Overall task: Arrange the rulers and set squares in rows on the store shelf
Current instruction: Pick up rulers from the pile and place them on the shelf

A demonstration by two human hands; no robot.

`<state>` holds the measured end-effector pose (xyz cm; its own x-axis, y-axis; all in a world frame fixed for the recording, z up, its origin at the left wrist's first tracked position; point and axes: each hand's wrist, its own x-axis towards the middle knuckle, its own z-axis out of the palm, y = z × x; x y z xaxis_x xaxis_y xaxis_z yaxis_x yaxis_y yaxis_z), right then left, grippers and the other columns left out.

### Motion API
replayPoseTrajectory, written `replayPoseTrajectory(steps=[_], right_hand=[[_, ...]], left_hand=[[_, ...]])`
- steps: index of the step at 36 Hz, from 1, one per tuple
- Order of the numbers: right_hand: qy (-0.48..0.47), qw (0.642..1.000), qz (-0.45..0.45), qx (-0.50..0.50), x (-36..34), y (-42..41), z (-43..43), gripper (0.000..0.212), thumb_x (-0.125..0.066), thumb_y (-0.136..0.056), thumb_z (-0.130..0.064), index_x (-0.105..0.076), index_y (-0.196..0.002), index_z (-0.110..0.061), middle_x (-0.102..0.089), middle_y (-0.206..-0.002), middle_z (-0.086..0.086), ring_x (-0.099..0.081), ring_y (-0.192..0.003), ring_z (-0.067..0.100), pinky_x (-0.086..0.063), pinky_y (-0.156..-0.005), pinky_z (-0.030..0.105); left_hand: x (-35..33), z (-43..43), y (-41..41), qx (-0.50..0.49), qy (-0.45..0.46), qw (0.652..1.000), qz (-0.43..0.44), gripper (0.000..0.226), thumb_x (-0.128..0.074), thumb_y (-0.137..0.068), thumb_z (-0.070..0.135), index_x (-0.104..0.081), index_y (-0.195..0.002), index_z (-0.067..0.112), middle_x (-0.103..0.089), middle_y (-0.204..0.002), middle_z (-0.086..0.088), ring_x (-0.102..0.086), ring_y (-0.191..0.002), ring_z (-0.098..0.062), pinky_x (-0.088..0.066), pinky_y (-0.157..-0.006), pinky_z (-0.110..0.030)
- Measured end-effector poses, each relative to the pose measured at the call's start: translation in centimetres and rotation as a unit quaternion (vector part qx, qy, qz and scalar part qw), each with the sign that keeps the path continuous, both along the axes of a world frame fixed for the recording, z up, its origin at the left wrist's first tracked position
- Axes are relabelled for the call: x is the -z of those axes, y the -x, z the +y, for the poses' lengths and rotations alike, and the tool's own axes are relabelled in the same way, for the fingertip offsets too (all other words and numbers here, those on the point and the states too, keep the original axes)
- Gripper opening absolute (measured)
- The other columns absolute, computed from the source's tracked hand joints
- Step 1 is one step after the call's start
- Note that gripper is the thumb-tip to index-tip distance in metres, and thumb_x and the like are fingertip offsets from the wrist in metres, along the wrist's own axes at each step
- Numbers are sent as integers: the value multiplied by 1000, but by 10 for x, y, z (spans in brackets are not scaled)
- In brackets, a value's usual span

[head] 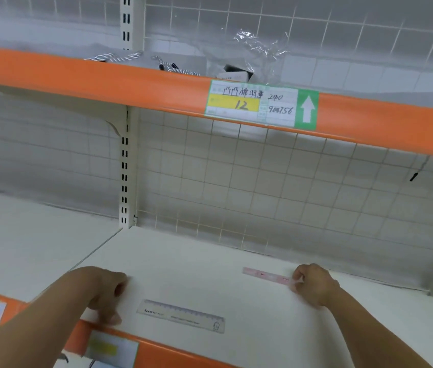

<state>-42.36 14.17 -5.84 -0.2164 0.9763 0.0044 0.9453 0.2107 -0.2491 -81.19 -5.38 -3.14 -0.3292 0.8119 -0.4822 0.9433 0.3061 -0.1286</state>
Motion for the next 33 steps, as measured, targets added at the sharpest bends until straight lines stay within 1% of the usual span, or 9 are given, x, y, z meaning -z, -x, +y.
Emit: replayPoseTrajectory(steps=[5, 8, 13, 21, 23, 26, 28, 30, 33], right_hand=[[10, 1000, 8, -14, 4, 8, 3, 25, -64, -83, -38, -43, -70, -42, -51, -97, -8, -56, -100, 17, -48, -90, 31], [17, 1000, 15, -19, 5, 11, 6, 24, -67, -80, -38, -46, -69, -42, -51, -90, -11, -56, -93, 16, -49, -88, 32], [15, 999, 30, -17, 5, 12, 12, 23, -70, -79, -37, -50, -69, -38, -51, -83, -14, -57, -90, 17, -51, -85, 31], [14, 999, 32, -20, 10, 15, 12, 20, -67, -80, -36, -51, -69, -41, -55, -85, -12, -59, -94, 19, -51, -85, 30], [14, 999, 39, -17, 12, 14, 12, 19, -66, -81, -35, -52, -69, -41, -55, -83, -12, -59, -94, 19, -51, -84, 28], [7, 999, 45, -16, 15, 12, 15, 15, -65, -83, -31, -55, -73, -39, -53, -81, -15, -58, -94, 17, -48, -83, 24], [2, 999, 34, -26, 16, 10, 17, 9, -65, -84, -30, -58, -80, -34, -51, -80, -16, -56, -92, 15, -42, -79, 19], [5, 999, 22, -26, 13, 10, 14, 9, -65, -85, -31, -57, -86, -34, -55, -87, -12, -54, -92, 14, -39, -79, 18], [6, 999, 10, -30, 8, 15, 9, 15, -67, -82, -39, -58, -93, -38, -55, -102, -5, -55, -107, 19, -45, -90, 25]], left_hand=[[0, 3, 0, -8, 2, 1000, -13, 48, -72, -74, 48, -39, -100, 25, -51, -88, 9, -41, -55, -4, -32, -48, -18], [0, 3, -1, -12, -3, 1000, -19, 47, -73, -74, 46, -39, -99, 25, -46, -77, 12, -40, -54, -4, -32, -47, -18], [-3, 0, -3, -18, 0, 999, -30, 44, -72, -76, 44, -39, -99, 24, -46, -76, 12, -41, -54, -4, -33, -48, -17], [-5, -2, -7, -1, -11, 999, -36, 40, -71, -79, 40, -40, -98, 24, -45, -76, 12, -40, -55, -3, -31, -48, -17], [-7, 0, -9, 8, -16, 998, -52, 38, -71, -79, 38, -42, -97, 23, -47, -81, 11, -44, -59, -5, -32, -48, -17], [-6, 3, -15, 24, -41, 997, -67, 32, -69, -81, 34, -43, -98, 24, -49, -93, 9, -49, -81, -12, -32, -52, -17], [-4, 4, -20, 29, -58, 995, -82, 29, -67, -82, 32, -44, -98, 24, -48, -96, 9, -49, -87, -14, -33, -55, -17], [-3, 4, -23, 31, -64, 993, -92, 29, -67, -83, 33, -44, -98, 24, -47, -92, 11, -49, -87, -14, -33, -56, -17], [-3, 4, -27, 27, -59, 993, -93, 30, -67, -83, 34, -44, -99, 24, -48, -95, 10, -48, -88, -14, -34, -57, -18]])
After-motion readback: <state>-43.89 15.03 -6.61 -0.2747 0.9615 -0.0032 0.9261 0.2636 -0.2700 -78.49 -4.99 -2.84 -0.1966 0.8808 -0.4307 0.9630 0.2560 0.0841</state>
